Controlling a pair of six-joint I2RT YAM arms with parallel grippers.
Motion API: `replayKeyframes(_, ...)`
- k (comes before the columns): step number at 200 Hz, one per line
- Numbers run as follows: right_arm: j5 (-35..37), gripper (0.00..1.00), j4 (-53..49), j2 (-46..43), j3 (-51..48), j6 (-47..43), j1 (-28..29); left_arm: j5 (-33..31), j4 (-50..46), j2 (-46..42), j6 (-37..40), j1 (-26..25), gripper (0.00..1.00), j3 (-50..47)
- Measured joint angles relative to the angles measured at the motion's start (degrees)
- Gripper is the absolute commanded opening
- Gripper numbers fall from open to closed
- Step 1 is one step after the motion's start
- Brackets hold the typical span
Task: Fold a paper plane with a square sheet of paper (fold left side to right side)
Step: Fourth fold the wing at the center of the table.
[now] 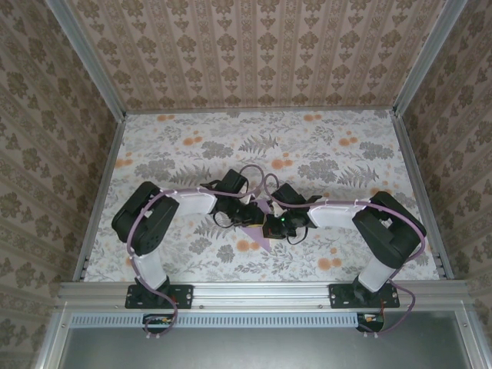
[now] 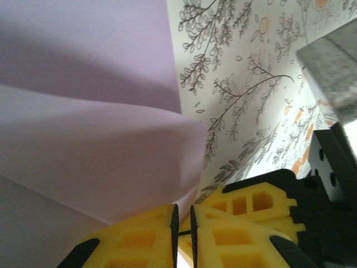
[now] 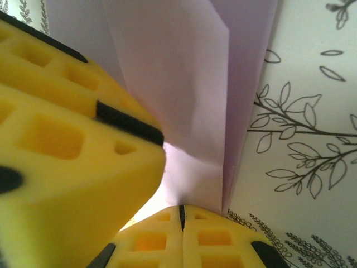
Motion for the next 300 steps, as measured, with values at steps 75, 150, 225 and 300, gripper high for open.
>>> replayKeyframes(75,0.66,0.00,-2.12,0.61,1.40,-1.31,0.33,-0.92,0.55,2.03,-0.17,0.15,0.11,-0.02)
replayKeyframes(150,0.70,0.00,-2.78,0.74,1.66,-2.21,0.33,-1.01,0.11,2.03,0.11,1.70,0.11,0.07)
replayKeyframes(225,0.68,0.00,-2.78,0.72,1.60,-2.58,0.33,-1.20,-5.05,4.07,3.26,6.21,0.11,4.39)
replayKeyframes(300,0.66,0.00,-2.47,0.61,1.27,-2.56,0.33,-2.45,-8.66,7.63,7.08,12.04,0.12,10.71)
